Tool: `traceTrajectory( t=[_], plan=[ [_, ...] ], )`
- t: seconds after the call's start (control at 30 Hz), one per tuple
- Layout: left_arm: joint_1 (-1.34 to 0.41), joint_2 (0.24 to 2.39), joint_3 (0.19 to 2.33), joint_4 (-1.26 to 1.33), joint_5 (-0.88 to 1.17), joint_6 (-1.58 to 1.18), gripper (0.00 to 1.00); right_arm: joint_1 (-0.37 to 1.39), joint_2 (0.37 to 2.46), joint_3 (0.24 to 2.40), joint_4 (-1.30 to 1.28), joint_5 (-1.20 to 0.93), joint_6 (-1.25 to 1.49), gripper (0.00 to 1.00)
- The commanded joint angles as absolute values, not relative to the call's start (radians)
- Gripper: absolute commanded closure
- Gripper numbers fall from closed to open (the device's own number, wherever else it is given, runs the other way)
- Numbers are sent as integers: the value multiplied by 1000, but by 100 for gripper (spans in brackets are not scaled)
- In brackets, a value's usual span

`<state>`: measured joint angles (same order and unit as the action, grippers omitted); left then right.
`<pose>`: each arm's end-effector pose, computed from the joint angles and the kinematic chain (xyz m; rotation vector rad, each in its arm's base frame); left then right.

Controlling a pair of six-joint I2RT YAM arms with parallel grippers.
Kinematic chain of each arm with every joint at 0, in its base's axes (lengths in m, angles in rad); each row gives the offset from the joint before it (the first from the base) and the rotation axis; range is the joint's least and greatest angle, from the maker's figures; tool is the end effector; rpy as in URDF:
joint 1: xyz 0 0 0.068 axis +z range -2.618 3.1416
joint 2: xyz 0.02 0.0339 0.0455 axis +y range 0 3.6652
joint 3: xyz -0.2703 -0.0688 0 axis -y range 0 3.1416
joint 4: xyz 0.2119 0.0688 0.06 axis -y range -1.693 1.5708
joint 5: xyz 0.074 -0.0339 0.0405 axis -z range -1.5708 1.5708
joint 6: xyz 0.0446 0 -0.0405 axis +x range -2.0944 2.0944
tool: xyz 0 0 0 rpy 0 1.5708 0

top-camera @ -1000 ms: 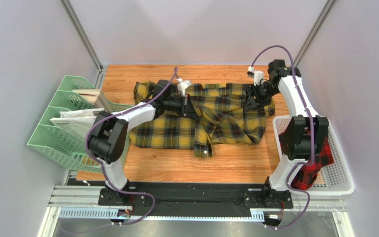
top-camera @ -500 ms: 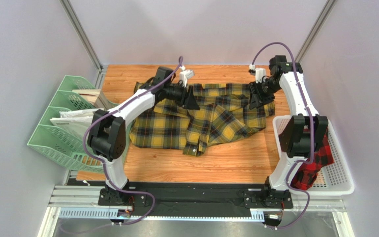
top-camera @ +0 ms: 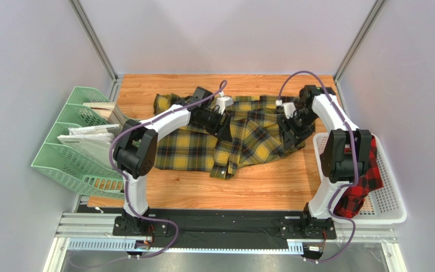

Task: Fold and stack the long sleeve shirts
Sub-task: Fold the shirt

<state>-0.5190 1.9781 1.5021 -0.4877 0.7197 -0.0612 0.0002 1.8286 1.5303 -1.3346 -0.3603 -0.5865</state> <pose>0.3364 -0.2260 0.2296 0.8662 2.4011 -1.1410 0.3019 0.0158 0.2544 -0.8642 2.9206 0.5584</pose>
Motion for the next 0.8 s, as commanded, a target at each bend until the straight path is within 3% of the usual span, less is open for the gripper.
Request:
traceTrajectory(
  t=[0.0, 0.07, 0.13, 0.17, 0.2, 0.3, 0.67, 0.73, 0.77],
  plan=[
    [-538, 1841, 1401, -458, 736, -20, 28, 44, 1784, 1462, -1229, -273, -627, 38],
    [-555, 1815, 1367, -498, 724, 53, 28, 51, 1801, 1457, -1192, -259, -626, 41],
    [-601, 1778, 1326, -540, 660, 104, 28, 60, 1831, 1482, -1174, -242, -617, 53],
    [-620, 1767, 1313, -549, 632, 160, 28, 61, 1845, 1495, -1164, -239, -611, 64],
    [-656, 1757, 1302, -564, 588, 182, 28, 66, 1856, 1518, -1170, -239, -606, 82],
    [-731, 1735, 1273, -583, 490, 267, 28, 67, 1896, 1600, -1224, -262, -606, 100],
    [-873, 1773, 1233, -531, 344, 311, 29, 69, 1879, 1572, -1259, -282, -617, 100],
    [-871, 1801, 1227, -509, 299, 305, 36, 67, 1876, 1562, -1258, -282, -617, 100],
    [-870, 1810, 1232, -511, 287, 304, 50, 66, 1875, 1557, -1253, -282, -617, 100]
  ],
)
